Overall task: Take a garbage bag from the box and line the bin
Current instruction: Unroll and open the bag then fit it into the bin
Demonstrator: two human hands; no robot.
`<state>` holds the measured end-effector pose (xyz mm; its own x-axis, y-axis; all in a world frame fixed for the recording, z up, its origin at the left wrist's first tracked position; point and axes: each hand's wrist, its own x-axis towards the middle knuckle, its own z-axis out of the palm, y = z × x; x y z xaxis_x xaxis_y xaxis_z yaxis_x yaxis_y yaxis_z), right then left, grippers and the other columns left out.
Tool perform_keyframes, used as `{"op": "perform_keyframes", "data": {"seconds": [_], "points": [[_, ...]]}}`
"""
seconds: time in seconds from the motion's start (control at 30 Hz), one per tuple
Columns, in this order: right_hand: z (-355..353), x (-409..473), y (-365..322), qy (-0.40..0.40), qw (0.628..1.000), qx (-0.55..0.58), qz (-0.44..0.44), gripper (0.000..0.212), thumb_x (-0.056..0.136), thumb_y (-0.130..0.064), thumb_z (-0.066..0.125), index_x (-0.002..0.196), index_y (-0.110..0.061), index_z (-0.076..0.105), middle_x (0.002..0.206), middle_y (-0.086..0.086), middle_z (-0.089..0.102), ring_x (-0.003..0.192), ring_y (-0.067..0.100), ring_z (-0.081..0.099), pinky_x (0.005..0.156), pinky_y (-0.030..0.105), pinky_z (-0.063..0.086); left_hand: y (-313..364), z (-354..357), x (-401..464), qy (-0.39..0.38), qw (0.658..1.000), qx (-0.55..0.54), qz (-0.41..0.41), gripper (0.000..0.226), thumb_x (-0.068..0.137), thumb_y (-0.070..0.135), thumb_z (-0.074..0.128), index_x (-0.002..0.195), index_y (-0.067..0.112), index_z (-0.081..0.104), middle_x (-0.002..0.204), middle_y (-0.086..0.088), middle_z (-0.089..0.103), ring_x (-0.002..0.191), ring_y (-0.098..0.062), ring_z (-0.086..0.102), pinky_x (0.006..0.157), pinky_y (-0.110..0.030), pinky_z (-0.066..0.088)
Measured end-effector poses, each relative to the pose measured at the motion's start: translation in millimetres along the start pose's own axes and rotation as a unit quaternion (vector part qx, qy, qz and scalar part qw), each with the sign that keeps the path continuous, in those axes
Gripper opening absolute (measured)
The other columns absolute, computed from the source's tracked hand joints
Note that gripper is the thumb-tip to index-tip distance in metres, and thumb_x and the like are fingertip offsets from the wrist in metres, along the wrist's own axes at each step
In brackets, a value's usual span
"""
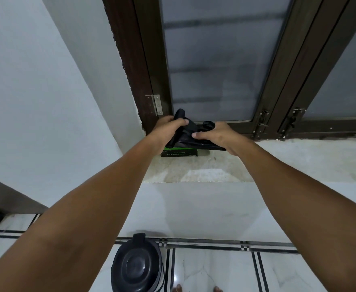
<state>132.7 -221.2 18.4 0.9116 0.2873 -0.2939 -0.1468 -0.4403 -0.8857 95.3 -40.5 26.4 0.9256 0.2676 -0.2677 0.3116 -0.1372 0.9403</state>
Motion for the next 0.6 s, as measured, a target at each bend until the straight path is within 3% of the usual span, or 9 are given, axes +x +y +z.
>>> {"op": "perform_keyframes", "data": {"seconds": [0.1,0.2,0.27,0.33,0.43,0.5,0.6], "points": [[0.8,0.4,2.0,0.038,0.997,0.068,0.01,0.026,0.077,-0.025,0.082,0.098,-0.012,0.072,0.098,0.009,0.075,0.091,0.025,0.071,0.083,0.036,0.056,-4.7,-1.0,-0.2,-0.013,1.0,0.016,0.011,0.032,0.086,0.026,0.078,0.115,0.014,0.071,0.103,-0.008,0.077,0.092,-0.024,0.075,0.075,-0.031,0.061],[-0.8,1.1,4.7,0.048,0.987,0.15,0.02,0.016,0.077,-0.014,0.074,0.092,-0.009,0.07,0.095,0.018,0.074,0.084,0.031,0.073,0.07,0.038,0.061,-4.4,-1.5,-2.1,-0.007,1.0,0.017,-0.009,0.026,0.088,0.028,0.072,0.112,0.017,0.071,0.105,-0.006,0.076,0.096,-0.023,0.073,0.084,-0.035,0.058],[-1.8,1.2,5.7,0.049,0.98,0.189,0.024,0.015,0.079,-0.008,0.071,0.093,-0.009,0.067,0.091,0.018,0.072,0.078,0.031,0.071,0.059,0.034,0.056,-2.3,-0.5,-4.5,-0.003,1.0,0.002,-0.023,0.024,0.091,0.03,0.067,0.111,0.018,0.069,0.106,-0.005,0.074,0.096,-0.021,0.07,0.082,-0.034,0.055],[-2.7,2.3,6.8,0.054,0.977,0.204,0.023,0.019,0.08,-0.007,0.072,0.098,-0.008,0.067,0.09,0.017,0.071,0.075,0.03,0.07,0.056,0.033,0.054,-1.6,-0.1,-5.7,0.01,0.999,-0.01,-0.03,0.029,0.091,0.034,0.064,0.115,0.018,0.066,0.109,-0.004,0.072,0.101,-0.023,0.067,0.09,-0.038,0.053],[-5.2,3.0,9.4,0.043,0.979,0.201,0.013,0.03,0.08,-0.008,0.08,0.107,-0.009,0.067,0.097,0.013,0.074,0.086,0.029,0.073,0.066,0.038,0.059,-3.4,-2.7,-4.7,0.03,0.999,-0.011,-0.031,0.027,0.089,0.038,0.064,0.109,0.021,0.067,0.109,-0.004,0.072,0.105,-0.026,0.067,0.102,-0.046,0.051],[-8.2,2.6,12.7,0.022,0.984,0.176,-0.003,0.034,0.079,-0.008,0.084,0.109,-0.013,0.069,0.104,0.011,0.075,0.094,0.027,0.074,0.078,0.04,0.061,-6.0,-6.2,-4.0,0.032,0.999,0.0,-0.027,0.018,0.091,0.039,0.067,0.102,0.025,0.068,0.108,-0.003,0.073,0.102,-0.025,0.068,0.1,-0.045,0.053],[-11.4,1.4,17.5,0.011,0.99,0.136,-0.029,0.035,0.077,-0.004,0.085,0.107,-0.016,0.072,0.107,0.006,0.075,0.097,0.022,0.073,0.086,0.038,0.061,-11.5,-11.7,-1.7,0.027,0.999,0.027,-0.01,0.026,0.092,0.038,0.072,0.11,0.021,0.069,0.11,-0.002,0.072,0.097,-0.021,0.069,0.09,-0.037,0.057]]}}
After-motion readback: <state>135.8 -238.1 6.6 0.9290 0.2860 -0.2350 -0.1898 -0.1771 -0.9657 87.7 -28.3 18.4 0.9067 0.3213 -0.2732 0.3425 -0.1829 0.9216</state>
